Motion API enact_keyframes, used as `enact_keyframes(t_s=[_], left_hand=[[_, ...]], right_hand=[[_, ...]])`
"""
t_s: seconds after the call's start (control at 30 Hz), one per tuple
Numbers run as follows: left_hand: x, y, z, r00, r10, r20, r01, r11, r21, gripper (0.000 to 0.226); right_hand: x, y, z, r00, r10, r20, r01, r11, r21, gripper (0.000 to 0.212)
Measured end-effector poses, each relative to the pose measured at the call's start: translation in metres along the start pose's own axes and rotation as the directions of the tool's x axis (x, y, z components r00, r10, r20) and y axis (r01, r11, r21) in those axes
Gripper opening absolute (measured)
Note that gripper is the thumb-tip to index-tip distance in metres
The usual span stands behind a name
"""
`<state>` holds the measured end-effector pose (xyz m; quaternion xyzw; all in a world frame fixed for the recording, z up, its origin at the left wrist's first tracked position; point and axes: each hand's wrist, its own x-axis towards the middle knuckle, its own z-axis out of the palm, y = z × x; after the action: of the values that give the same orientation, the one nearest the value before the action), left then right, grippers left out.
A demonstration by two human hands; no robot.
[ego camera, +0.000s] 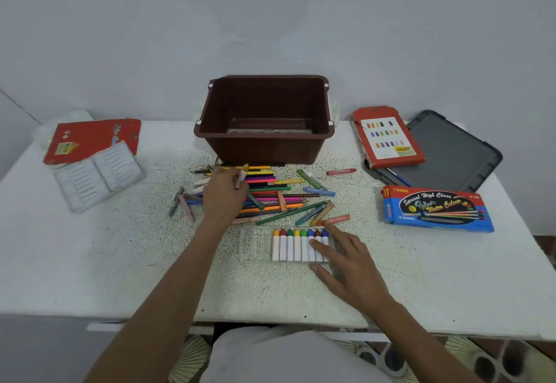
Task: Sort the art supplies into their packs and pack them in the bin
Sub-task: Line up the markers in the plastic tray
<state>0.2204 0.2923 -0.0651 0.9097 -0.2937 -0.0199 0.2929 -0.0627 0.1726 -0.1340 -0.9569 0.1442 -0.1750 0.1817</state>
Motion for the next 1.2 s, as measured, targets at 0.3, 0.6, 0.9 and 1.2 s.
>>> enact_keyframes(t_s=[0.3,0.6,0.9,1.2], left_hand=[[-0.083,0.014,-0.016,0.950,0.041,0.309,0.078,0.928,-0.365,0.041],[-0.107,0.002,0.001,0.940,0.118,0.320,-0.034,0.966,-0.257,0.058],[-0.113,-0.025,0.018,0.890,0.363,0.278,-0.379,0.926,0.003,0.067],[-0.112,-0.037,0.023,0.855,0.465,0.231,-0.493,0.867,0.079,0.050]], right_hand=[[0.000,0.000,-0.001,1.000,-0.004,0.000,0.004,1.000,0.001,0.047],[0.000,-0.001,-0.001,1.000,0.001,0.005,-0.001,1.000,0.002,0.046],[0.000,-0.001,-0.001,1.000,0.011,0.016,-0.010,1.000,-0.022,0.047],[-0.001,0.000,0.000,0.999,0.023,0.034,-0.022,0.999,-0.039,0.046]])
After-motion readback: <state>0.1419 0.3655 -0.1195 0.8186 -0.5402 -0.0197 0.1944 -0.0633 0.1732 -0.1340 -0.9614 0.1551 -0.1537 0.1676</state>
